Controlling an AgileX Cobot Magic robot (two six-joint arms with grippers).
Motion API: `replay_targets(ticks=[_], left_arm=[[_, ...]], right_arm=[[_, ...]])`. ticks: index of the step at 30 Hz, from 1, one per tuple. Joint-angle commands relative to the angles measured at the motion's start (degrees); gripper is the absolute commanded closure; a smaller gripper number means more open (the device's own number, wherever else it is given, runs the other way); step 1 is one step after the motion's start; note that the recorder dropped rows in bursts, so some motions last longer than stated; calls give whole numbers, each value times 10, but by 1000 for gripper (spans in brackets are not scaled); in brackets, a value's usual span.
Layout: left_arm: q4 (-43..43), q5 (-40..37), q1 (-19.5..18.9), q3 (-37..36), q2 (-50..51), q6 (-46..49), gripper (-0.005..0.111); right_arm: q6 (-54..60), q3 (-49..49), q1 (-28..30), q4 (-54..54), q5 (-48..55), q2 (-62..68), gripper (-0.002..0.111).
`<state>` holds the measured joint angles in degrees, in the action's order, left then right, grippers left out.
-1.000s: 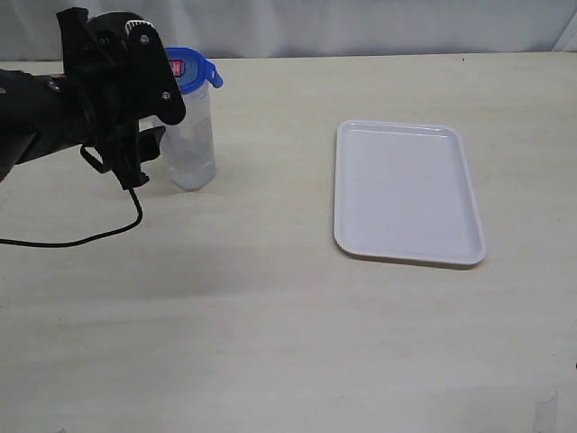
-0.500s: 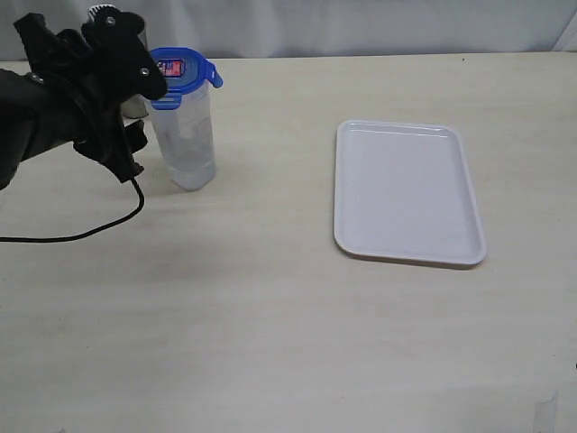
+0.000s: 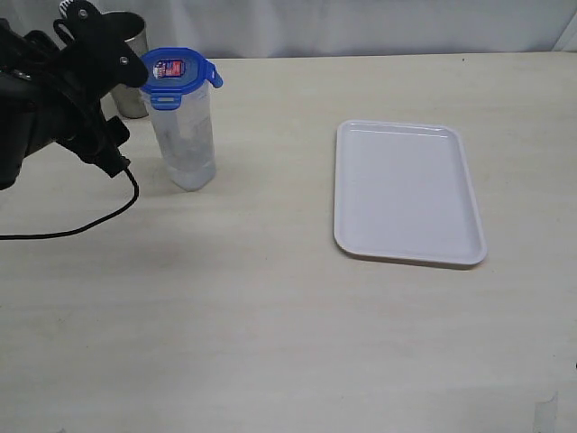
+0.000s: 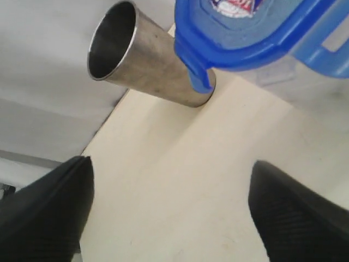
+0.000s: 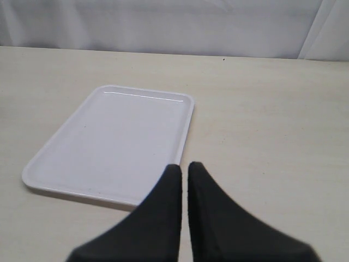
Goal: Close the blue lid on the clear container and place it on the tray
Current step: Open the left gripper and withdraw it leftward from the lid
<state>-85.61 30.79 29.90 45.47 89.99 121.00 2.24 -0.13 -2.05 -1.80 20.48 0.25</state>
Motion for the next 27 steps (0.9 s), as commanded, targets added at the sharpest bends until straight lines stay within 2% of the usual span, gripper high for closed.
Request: replay_targets(ticks=[1,3,5,10,16,21,24,27], left_arm=[[-17,36,1,-1,-4,18,33],[-22,50,1,-1,-4,18,35],[-30,69,1,-1,-4,18,42],[-32,107,1,-1,-4,18,71],[-27,115,1,-1,-4,18,107],[-20,99,-3,-1,-4,18,107],[-31,44,-27,-1,-4,4,107],[-30,-6,-62,2,-4,-55,107]], right_arm=[[-1,1,-1,1,-6,-2,104],[-1,1,-1,1,-6,-2,104],[-1,1,-1,1,-6,-2,104],[-1,1,-1,1,-6,-2,104],[-1,1,-1,1,-6,-2,104],[-1,1,-1,1,-6,-2,104],[-1,1,-1,1,-6,-2,104],[-1,1,-1,1,-6,-2,104]])
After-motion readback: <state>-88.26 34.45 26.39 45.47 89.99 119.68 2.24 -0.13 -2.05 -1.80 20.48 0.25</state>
